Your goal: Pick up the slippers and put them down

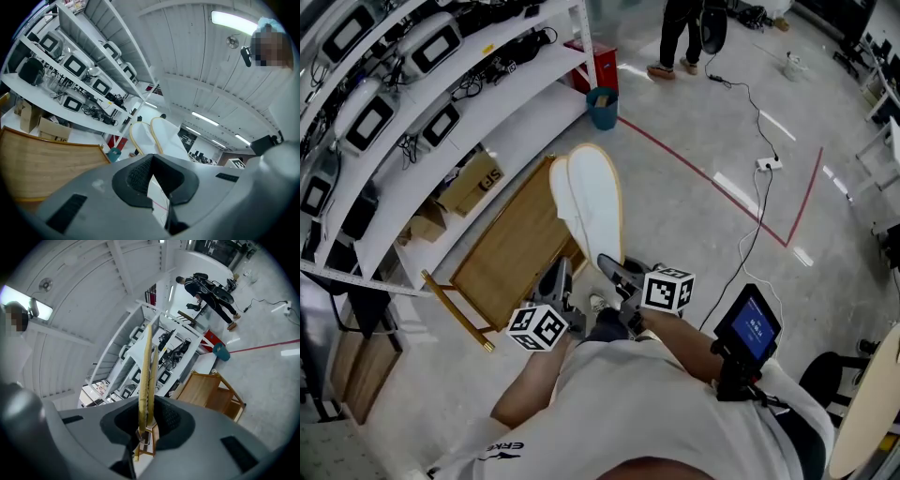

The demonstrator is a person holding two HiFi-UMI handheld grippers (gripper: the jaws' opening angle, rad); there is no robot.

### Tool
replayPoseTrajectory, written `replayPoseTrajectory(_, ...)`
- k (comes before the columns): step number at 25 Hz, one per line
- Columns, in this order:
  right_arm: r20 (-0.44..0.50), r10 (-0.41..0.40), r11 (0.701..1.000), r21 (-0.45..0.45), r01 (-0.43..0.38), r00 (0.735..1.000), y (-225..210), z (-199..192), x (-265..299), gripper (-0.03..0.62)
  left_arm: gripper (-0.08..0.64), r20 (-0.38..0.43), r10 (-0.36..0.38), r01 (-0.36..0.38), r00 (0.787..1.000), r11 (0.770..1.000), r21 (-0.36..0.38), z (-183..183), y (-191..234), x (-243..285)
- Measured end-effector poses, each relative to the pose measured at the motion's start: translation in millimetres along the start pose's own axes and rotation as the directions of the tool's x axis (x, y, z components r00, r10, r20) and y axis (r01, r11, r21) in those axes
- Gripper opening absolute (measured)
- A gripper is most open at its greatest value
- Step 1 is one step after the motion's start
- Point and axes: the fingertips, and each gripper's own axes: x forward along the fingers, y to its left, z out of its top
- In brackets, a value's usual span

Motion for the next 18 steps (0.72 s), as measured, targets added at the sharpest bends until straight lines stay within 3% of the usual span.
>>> replayPoseTrajectory(18, -0.058, -0.064, 0.998, -0.022, 0.063, 0.996, -46.5, 56.4, 124.6, 0.063, 0.003, 0.019, -0.003, 0.005, 1.0, 0.999, -0.054, 67.2, 100.6, 90.6)
